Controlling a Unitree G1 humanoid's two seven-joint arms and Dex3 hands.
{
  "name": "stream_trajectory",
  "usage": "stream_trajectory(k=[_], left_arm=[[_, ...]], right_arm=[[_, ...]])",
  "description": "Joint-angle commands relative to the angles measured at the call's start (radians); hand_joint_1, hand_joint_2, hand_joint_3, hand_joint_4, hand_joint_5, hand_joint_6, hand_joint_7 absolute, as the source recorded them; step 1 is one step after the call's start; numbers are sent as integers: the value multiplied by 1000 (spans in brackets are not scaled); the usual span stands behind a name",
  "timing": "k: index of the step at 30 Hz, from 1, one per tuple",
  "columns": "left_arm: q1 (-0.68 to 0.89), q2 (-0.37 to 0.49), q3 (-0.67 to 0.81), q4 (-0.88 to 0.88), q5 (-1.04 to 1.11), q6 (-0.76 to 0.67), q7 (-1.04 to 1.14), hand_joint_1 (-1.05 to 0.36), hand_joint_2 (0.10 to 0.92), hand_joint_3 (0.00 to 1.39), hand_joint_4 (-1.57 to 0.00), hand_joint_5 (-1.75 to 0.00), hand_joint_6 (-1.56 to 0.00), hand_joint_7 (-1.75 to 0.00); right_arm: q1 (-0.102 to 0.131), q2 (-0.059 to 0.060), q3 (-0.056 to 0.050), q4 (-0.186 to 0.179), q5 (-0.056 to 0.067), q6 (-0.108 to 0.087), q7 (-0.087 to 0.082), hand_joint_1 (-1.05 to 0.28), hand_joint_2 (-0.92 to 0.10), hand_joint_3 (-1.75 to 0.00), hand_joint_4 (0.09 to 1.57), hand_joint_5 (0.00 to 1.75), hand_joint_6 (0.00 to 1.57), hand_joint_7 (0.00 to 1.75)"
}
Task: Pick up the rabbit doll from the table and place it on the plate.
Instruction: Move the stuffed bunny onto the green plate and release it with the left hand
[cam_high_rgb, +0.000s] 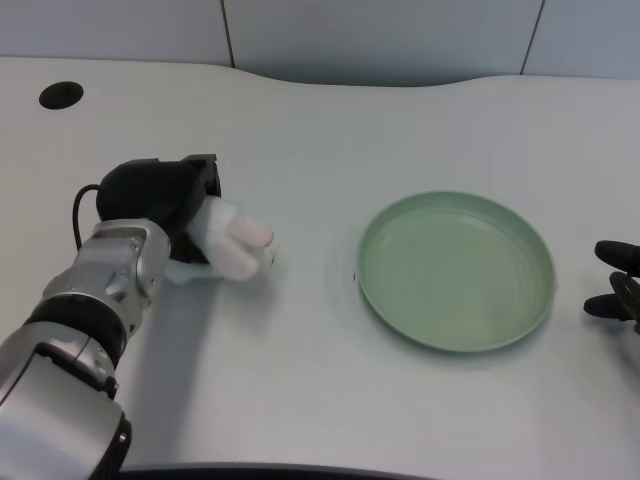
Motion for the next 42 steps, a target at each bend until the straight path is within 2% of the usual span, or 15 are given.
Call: stream_trajectory(k=[1,2,4,7,9,10,13,14,15,17,21,26,36,39,42], left_arm=[[-14,-9,45,6,-41,25,-40,-190,920,148,-600,-1635,-542,-1399],[-23,-16,73,3,-70,31,-66,-195,921,152,-590,-1620,-557,-1347],[-40,-26,112,-1,-109,41,-101,-154,893,94,-571,-1695,-543,-1583],[-63,-38,148,-7,-144,42,-138,-143,883,56,-569,-1617,-545,-1661],[-73,-43,164,-10,-157,40,-155,-162,913,62,-452,-1328,-532,-1109],[-91,-50,166,-13,-160,42,-176,-164,917,62,-438,-1287,-540,-1019],[-127,-69,170,-20,-169,46,-218,-175,914,34,-473,-1433,-585,-1095],[-140,-79,175,-23,-176,45,-234,-155,893,23,-595,-1618,-619,-1477],[-149,-86,179,-25,-180,45,-245,-132,882,18,-671,-1681,-653,-1608],[-161,-97,182,-28,-183,36,-263,-114,874,14,-730,-1729,-681,-1710],[-184,-126,180,-30,-188,31,-291,-88,865,11,-803,-1746,-661,-1745],[-204,-179,162,-32,-177,36,-294,-87,864,12,-724,-1746,-638,-1746],[-215,-231,136,-31,-164,43,-287,-70,882,25,-710,-1746,-619,-1746],[-228,-302,109,-34,-145,28,-284,-110,896,36,-739,-1746,-631,-1746],[-231,-343,92,-32,-134,20,-290,-155,886,36,-780,-1746,-647,-1746]], right_arm=[[2,-10,-7,1,10,-4,1,-425,-921,-264,829,753,988,8],[0,-11,-6,5,9,-5,0,-425,-921,-263,829,753,988,8],[-3,-13,-5,11,6,-3,-4,-435,-921,-258,839,755,996,11],[-6,-14,-1,12,1,0,-7,-414,-921,-262,830,742,983,4],[-8,-14,2,11,-1,2,-10,-410,-921,-264,829,738,980,3],[-10,-12,3,13,-1,1,-10,-409,-921,-265,829,736,980,2],[-16,-7,3,17,3,4,-4,-431,-921,-254,839,742,981,3],[-20,-6,4,19,3,9,-4,-436,-921,-248,836,740,984,5],[-22,-5,4,19,3,13,-5,-434,-921,-245,835,739,986,5],[-25,-3,7,22,0,15,-8,-433,-921,-242,834,737,987,6],[-31,2,17,23,-10,18,-16,-429,-921,-247,831,735,984,4],[-36,15,21,33,-6,-1,-8,-414,-921,-255,840,742,984,4],[-41,18,33,42,-9,-14,-13,-409,-921,-254,823,750,990,6],[-46,23,33,53,0,-24,13,-391,-921,-264,768,807,979,7],[-49,27,33,62,-1,-35,19,-400,-921,-267,740,819,976,6]])
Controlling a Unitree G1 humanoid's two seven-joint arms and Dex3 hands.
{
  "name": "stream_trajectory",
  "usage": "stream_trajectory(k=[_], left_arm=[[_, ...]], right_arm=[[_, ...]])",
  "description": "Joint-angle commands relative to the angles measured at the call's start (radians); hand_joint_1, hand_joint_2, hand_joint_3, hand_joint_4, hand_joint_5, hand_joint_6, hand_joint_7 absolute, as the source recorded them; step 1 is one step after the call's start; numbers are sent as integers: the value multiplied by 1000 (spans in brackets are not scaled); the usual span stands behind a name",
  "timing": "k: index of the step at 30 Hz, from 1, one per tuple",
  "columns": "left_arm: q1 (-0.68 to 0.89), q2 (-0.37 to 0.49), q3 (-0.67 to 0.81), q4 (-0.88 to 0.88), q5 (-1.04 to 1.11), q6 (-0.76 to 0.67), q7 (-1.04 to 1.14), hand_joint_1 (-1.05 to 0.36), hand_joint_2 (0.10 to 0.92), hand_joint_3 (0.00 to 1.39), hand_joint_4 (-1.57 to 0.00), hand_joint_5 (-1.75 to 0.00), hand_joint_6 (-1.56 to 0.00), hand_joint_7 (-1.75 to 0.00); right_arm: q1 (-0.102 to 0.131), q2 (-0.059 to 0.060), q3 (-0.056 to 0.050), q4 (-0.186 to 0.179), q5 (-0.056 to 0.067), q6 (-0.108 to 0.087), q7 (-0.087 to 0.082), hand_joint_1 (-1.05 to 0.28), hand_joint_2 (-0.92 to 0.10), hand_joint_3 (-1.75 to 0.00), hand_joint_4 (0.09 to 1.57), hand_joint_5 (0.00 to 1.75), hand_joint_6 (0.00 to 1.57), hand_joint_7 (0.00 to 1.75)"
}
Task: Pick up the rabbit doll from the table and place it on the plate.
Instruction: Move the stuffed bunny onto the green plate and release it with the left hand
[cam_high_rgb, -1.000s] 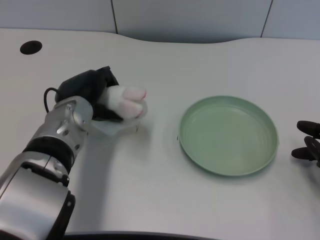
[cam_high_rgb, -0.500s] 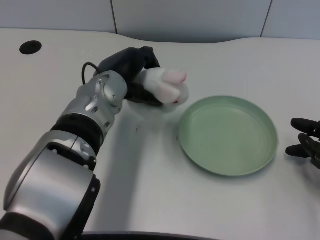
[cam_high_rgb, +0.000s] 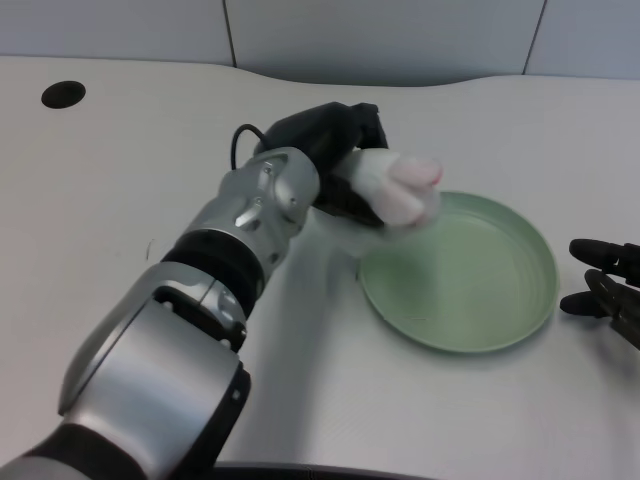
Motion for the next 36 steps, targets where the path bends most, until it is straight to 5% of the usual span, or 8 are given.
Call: stream_trajectory(k=[1,8,12,14,25,29,32,36], left_arm=[[-30,-42,-17,-8,9,-18,-7,-159,883,35,-781,-1746,-647,-1746],[-19,-86,-33,-2,15,-11,-4,-154,902,54,-680,-1746,-637,-1746],[-15,-101,-48,-1,25,-16,4,-197,888,45,-638,-1580,-661,-1445],[-14,-105,-53,0,30,-19,4,-199,889,50,-643,-1710,-606,-1680],[0,-111,-74,6,48,10,5,-286,877,15,-571,-1154,-781,-570],[3,-112,-95,8,61,22,-5,-313,870,6,-605,-1194,-828,-539],[6,-114,-109,9,73,25,-4,-307,872,4,-654,-1600,-726,-1019],[8,-117,-124,10,85,33,-9,-313,902,13,-580,-1461,-602,-1094]], right_arm=[[-6,0,-5,14,3,-21,4,-401,-921,-267,738,822,975,6],[-2,6,11,4,-22,-25,-27,-426,-921,-275,728,891,959,4],[-1,14,11,-2,-28,-28,-35,-413,-921,-278,704,974,965,8],[0,16,9,-4,-26,-26,-30,-409,-921,-281,701,983,968,9],[7,20,11,-10,-37,-37,-32,-436,-921,-288,695,992,966,7],[10,23,10,-12,-34,-39,-29,-431,-921,-288,697,1000,964,6],[13,26,9,-16,-31,-39,-24,-420,-921,-293,692,999,961,4],[15,29,9,-22,-29,-37,-22,-403,-921,-298,684,997,965,6]])
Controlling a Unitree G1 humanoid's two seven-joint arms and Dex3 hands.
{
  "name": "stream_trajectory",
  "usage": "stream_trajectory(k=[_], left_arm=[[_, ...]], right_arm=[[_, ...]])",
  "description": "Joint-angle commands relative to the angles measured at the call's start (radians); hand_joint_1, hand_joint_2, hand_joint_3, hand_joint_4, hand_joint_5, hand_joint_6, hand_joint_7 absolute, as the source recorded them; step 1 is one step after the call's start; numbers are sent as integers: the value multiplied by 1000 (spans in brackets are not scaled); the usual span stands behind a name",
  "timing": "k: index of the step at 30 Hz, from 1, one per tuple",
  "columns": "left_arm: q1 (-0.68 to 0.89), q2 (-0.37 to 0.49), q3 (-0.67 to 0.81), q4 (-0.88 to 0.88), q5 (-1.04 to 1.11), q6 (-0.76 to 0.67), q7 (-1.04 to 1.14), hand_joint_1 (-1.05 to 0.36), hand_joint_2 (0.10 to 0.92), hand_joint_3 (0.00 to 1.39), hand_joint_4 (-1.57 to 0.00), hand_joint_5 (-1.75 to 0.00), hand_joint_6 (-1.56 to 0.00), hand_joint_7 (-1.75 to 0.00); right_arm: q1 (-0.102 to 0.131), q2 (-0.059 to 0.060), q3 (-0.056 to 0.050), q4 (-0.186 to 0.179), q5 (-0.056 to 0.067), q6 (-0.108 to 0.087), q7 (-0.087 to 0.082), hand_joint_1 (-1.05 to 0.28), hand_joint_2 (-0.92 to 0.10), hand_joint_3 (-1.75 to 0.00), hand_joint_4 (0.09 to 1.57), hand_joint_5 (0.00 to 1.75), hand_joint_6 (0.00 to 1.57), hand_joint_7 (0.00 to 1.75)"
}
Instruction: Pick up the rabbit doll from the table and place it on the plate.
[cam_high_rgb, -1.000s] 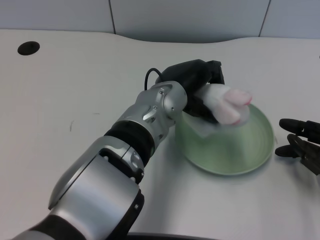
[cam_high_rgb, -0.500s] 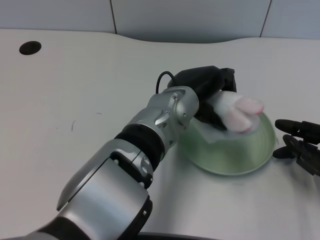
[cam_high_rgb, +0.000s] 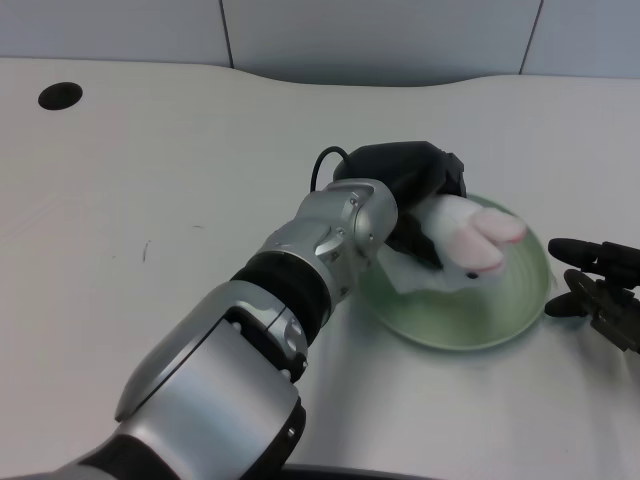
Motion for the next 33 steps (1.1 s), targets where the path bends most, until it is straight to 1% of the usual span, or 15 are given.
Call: stream_trajectory(k=[1,3,5,6,7,8,9,11,14,16,19,21,23,29,33], left_arm=[[8,-9,-16,6,15,15,-14,-330,899,9,-555,-1439,-545,-1138],[6,-10,-14,6,10,19,-31,-388,851,3,-509,-1384,-501,-1148],[6,-10,-11,6,5,17,-38,-434,807,1,-502,-1306,-472,-1099],[5,-8,-16,6,10,15,-43,-442,798,0,-504,-1284,-470,-1081],[3,-6,-23,6,16,12,-48,-478,789,1,-369,-1124,-421,-901],[1,-5,-32,6,24,15,-51,-488,789,2,-325,-1062,-409,-825],[0,-4,-38,7,30,18,-52,-527,792,1,-281,-849,-403,-595],[-2,-5,-42,8,32,27,-58,-556,803,2,-268,-626,-433,-348],[2,-9,-40,9,29,41,-57,-577,811,1,-227,-417,-409,-159],[3,-8,-47,11,37,48,-59,-598,814,1,-176,-286,-353,-57],[-2,-8,-61,11,52,62,-62,-639,829,7,-60,-180,-245,-7],[-8,-6,-70,12,59,72,-72,-671,843,10,-16,-120,-181,-4],[-12,-5,-70,12,56,77,-82,-694,847,8,-3,-51,-133,-4],[-21,0,-71,12,57,89,-108,-787,859,8,1,0,-65,-3],[-29,7,-64,10,49,88,-120,-809,865,9,1,1,-61,-2]], right_arm=[[15,-3,1,-14,4,-4,-3,-399,-921,-301,677,994,962,4],[17,-3,4,-18,-1,-2,-11,-399,-921,-304,674,991,961,3],[17,-2,2,-20,3,4,-12,-398,-921,-304,674,988,961,3],[17,0,-1,-21,8,5,-5,-397,-921,-303,674,987,961,4],[17,0,-2,-22,11,6,-3,-387,-921,-302,670,984,962,4],[17,0,0,-23,8,8,-6,-385,-921,-302,670,983,963,4],[17,-1,1,-24,6,9,-9,-391,-921,-300,671,984,966,6],[18,-3,4,-24,2,6,-12,-395,-921,-300,668,982,967,6],[19,-5,10,-26,-9,4,-25,-412,-921,-301,673,983,969,7],[20,-5,11,-27,-9,4,-27,-419,-921,-300,672,980,969,7],[21,-5,13,-28,-10,3,-32,-418,-921,-298,675,976,966,5],[21,-5,12,-28,-6,6,-28,-415,-921,-300,670,973,963,3],[19,-4,9,-26,2,8,-18,-410,-921,-303,672,975,962,3],[15,-4,2,-25,14,18,-7,-408,-921,-302,674,986,964,3],[13,-7,0,-23,16,21,-1,-400,-921,-303,668,986,965,4]])
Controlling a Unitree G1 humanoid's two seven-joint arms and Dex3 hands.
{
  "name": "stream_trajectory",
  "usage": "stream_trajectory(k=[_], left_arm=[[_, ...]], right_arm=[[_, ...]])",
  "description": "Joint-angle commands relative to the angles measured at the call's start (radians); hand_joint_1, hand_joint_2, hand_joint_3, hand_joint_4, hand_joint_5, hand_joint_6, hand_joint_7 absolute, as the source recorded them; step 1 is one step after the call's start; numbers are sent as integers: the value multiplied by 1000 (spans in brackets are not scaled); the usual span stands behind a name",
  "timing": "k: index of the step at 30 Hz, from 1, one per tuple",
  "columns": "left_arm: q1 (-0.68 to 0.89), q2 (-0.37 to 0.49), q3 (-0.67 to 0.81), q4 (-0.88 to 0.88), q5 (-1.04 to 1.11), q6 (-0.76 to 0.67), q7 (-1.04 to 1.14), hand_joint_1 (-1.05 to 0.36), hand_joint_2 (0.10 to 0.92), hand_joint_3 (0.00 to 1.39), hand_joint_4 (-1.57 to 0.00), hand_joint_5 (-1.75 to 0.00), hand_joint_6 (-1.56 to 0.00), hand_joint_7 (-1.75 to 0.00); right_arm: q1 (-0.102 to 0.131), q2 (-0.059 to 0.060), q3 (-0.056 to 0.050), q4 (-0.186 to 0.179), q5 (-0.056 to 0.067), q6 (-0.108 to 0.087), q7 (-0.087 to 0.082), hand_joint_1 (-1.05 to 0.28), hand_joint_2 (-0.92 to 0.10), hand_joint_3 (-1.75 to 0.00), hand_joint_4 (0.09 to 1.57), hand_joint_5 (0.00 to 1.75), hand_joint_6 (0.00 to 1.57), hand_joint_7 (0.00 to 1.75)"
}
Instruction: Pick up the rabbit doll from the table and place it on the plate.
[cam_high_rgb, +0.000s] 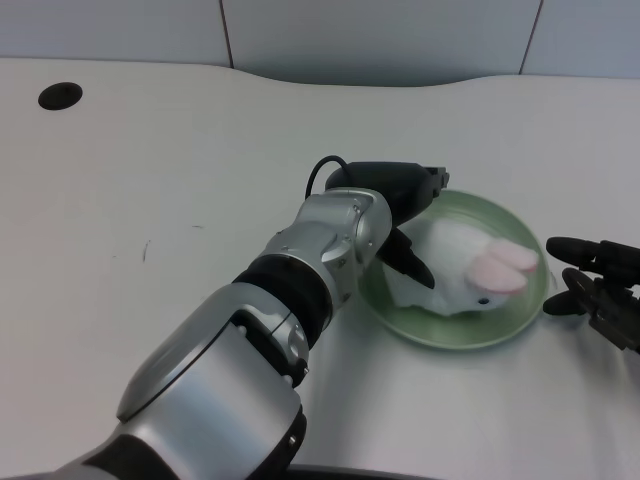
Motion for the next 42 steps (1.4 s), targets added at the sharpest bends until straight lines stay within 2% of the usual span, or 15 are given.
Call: stream_trajectory(k=[1,3,6,9,12,16,20,22,24,28,29,30,33,37,42], left_arm=[[-32,8,10,2,-6,2,-32,-815,868,10,1,1,-53,-1],[-39,14,20,1,-14,0,-44,-834,871,9,1,1,-39,0],[-48,25,39,-2,-31,-8,-57,-862,882,12,1,1,-32,0],[-54,43,78,-9,-66,-39,-65,-861,887,12,1,1,-43,-7],[-62,69,133,-16,-119,-67,-103,-907,908,18,1,1,-44,-7],[-64,74,144,-16,-126,-74,-113,-922,916,18,1,1,-43,-7],[-42,193,238,-56,-233,-198,-275,-931,921,80,-4,-2,-63,-15],[-30,211,253,-63,-253,-227,-303,-927,921,92,-7,-4,-63,-15],[15,252,291,-78,-299,-277,-347,-931,921,127,-39,-22,-70,-18],[86,306,361,-118,-385,-293,-428,-897,921,244,-97,-58,-114,-34],[116,322,383,-134,-415,-309,-455,-894,921,254,-99,-60,-117,-34],[143,336,401,-151,-439,-324,-476,-871,921,342,-91,-58,-119,-31],[213,372,440,-204,-494,-354,-520,-852,921,438,-109,-71,-134,-30],[287,407,477,-270,-552,-366,-570,-847,921,461,-112,-73,-142,-29],[405,459,539,-382,-642,-310,-612,-791,921,415,-170,-94,-190,-34]], right_arm=[[5,-10,-8,3,12,7,5,-400,-921,-303,668,986,967,5],[4,-10,-10,5,13,7,6,-402,-921,-303,669,985,970,6],[2,-8,-22,9,29,10,26,-394,-921,-298,672,983,970,6],[-2,-15,-17,17,16,4,11,-402,-921,-293,688,991,973,7],[-8,-20,-16,26,13,2,10,-407,-921,-291,691,991,974,8],[-10,-21,-15,31,12,-1,10,-409,-921,-290,692,990,974,8],[-25,-27,-21,50,16,3,14,-413,-921,-280,677,970,980,11],[-28,-28,-22,53,17,3,15,-417,-921,-276,682,966,982,11],[-29,-30,-21,54,14,6,9,-424,-921,-269,684,959,982,11],[-33,-33,-23,60,17,4,13,-422,-921,-265,684,948,979,9],[-36,-35,-25,63,19,7,16,-422,-921,-265,685,947,979,9],[-40,-36,-28,67,23,10,19,-418,-921,-262,682,938,981,10],[-46,-39,-34,76,32,12,36,-412,-921,-257,680,919,986,12],[-54,-41,-42,86,37,20,47,-417,-921,-256,683,910,985,11],[-59,-44,-45,92,28,22,39,-423,-921,-253,697,910,985,11]])
